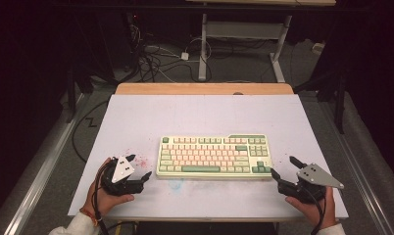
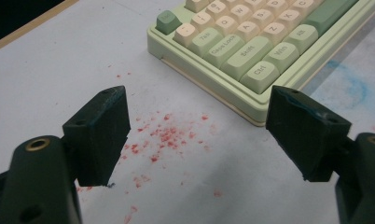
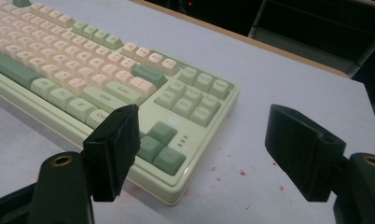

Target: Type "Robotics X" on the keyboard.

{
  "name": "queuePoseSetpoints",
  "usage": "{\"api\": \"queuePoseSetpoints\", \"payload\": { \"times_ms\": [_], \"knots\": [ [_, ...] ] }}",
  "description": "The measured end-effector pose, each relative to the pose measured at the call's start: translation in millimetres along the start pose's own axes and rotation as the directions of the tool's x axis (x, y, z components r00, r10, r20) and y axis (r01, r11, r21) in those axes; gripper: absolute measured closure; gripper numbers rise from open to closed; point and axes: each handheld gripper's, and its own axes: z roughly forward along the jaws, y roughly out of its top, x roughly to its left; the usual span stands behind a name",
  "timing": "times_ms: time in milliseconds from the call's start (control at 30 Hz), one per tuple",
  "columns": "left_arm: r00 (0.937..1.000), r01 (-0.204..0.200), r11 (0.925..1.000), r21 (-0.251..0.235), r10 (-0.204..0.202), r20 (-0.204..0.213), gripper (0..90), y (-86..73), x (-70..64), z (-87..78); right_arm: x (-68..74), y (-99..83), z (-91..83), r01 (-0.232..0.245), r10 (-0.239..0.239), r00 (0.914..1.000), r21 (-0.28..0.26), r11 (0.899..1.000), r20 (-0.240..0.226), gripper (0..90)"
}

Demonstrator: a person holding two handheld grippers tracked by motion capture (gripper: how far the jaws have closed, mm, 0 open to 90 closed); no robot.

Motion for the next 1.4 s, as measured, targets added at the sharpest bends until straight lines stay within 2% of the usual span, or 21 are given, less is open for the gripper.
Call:
{"api": "queuePoseSetpoints", "payload": {
  "times_ms": [267, 400, 467, 500, 567, 633, 667, 700, 733, 767, 800, 900, 967, 1033, 1100, 1167, 1367, 1400],
  "knots": [
    [0.9999, -0.010, 0.9999, 0.013, 0.010, 0.002, 20.9, -1.1, -0.8, 2.6, 3.0, 2.4, 0.5, 0.011, -0.011, 0.9999, 0.000, 1.000, 0.002, 27.9],
    [0.9999, -0.003, 0.9999, -0.011, 0.004, 0.015, 22.2, -0.8, 1.6, 0.5, 6.6, 4.0, 2.0, 0.038, -0.038, 0.9992, 0.013, 0.999, -0.012, 39.3],
    [0.9999, -0.007, 0.9999, -0.011, 0.007, 0.015, 22.6, -0.6, 1.3, 1.1, 7.1, 4.4, 1.8, 0.029, -0.029, 0.9993, 0.013, 0.999, -0.024, 41.4],
    [0.9998, -0.012, 0.9999, -0.006, 0.012, 0.018, 22.6, -0.8, 0.8, 1.9, 7.1, 6.9, 1.8, 0.018, -0.018, 0.9995, 0.022, 1.000, -0.027, 47.1],
    [0.9997, -0.014, 0.9998, 0.011, 0.014, 0.022, 22.6, -1.8, 1.7, 4.7, 6.0, 10.0, 3.6, 0.024, -0.023, 0.9995, 0.030, 0.999, -0.020, 52.0],
    [0.9997, -0.005, 0.9999, 0.017, 0.004, 0.023, 22.6, -2.3, 3.3, 6.3, 3.3, 13.9, 6.9, 0.009, -0.008, 0.9993, 0.045, 0.999, -0.038, 59.2],
    [0.9997, -0.005, 0.9999, 0.017, 0.004, 0.023, 22.6, -2.3, 3.3, 6.3, 3.3, 13.9, 6.9, 0.009, -0.008, 0.9993, 0.045, 0.999, -0.038, 59.2],
    [0.9998, -0.002, 0.9998, 0.019, 0.002, 0.021, 22.6, -2.4, 3.8, 7.1, 2.9, 17.9, 11.2, 0.015, -0.012, 0.9988, 0.060, 0.998, -0.047, 67.1],
    [0.9998, -0.001, 0.9995, 0.031, 0.001, 0.017, 22.6, -2.7, 4.0, 8.4, 3.1, 20.2, 13.6, 0.017, -0.013, 0.9983, 0.074, 0.997, -0.057, 71.1],
    [0.9998, 0.006, 0.9991, 0.041, -0.007, 0.020, 22.6, -3.0, 3.2, 8.8, 3.4, 22.3, 15.6, 0.020, -0.014, 0.9972, 0.083, 0.996, -0.073, 74.1],
    [0.9999, -0.009, 0.9992, 0.038, 0.009, 0.014, 22.6, -2.6, 3.7, 9.2, 4.0, 24.5, 17.7, 0.029, -0.022, 0.9963, 0.089, 0.996, -0.083, 77.8],
    [0.9998, -0.011, 0.9990, 0.044, 0.010, 0.016, 22.6, -2.4, 3.4, 10.3, 7.0, 30.7, 23.6, 0.049, -0.037, 0.9921, 0.099, 0.994, -0.120, 85.4],
    [0.9998, 0.001, 0.9986, 0.054, -0.002, 0.021, 22.6, -2.9, 2.8, 10.5, 9.0, 35.6, 27.7, 0.063, -0.047, 0.9880, 0.106, 0.992, -0.147, 89.8],
    [0.9998, -0.012, 0.9986, 0.052, 0.011, 0.019, 22.6, -3.1, 3.8, 11.1, 11.8, 40.7, 32.5, 0.080, -0.060, 0.9841, 0.112, 0.991, -0.167, 90.0],
    [0.9997, -0.002, 0.9979, 0.065, 0.001, 0.025, 22.6, -3.6, 3.2, 11.5, 15.4, 45.7, 38.3, 0.103, -0.080, 0.9791, 0.116, 0.988, -0.187, 90.0],
    [0.9997, -0.016, 0.9979, 0.062, 0.015, 0.021, 22.6, -3.5, 3.7, 11.8, 18.7, 50.0, 45.5, 0.117, -0.090, 0.9752, 0.125, 0.985, -0.202, 90.0],
    [0.9997, -0.011, 0.9983, 0.057, 0.010, 0.024, 22.6, -4.2, 3.6, 10.8, 29.1, 55.2, 69.0, 0.156, -0.113, 0.9620, 0.162, 0.974, -0.248, 90.0],
    [0.9996, -0.001, 0.9981, 0.062, -0.001, 0.028, 22.6, -4.5, 3.0, 10.4, 31.1, 55.0, 72.0, 0.167, -0.121, 0.9596, 0.166, 0.972, -0.254, 90.0]
  ]
}}
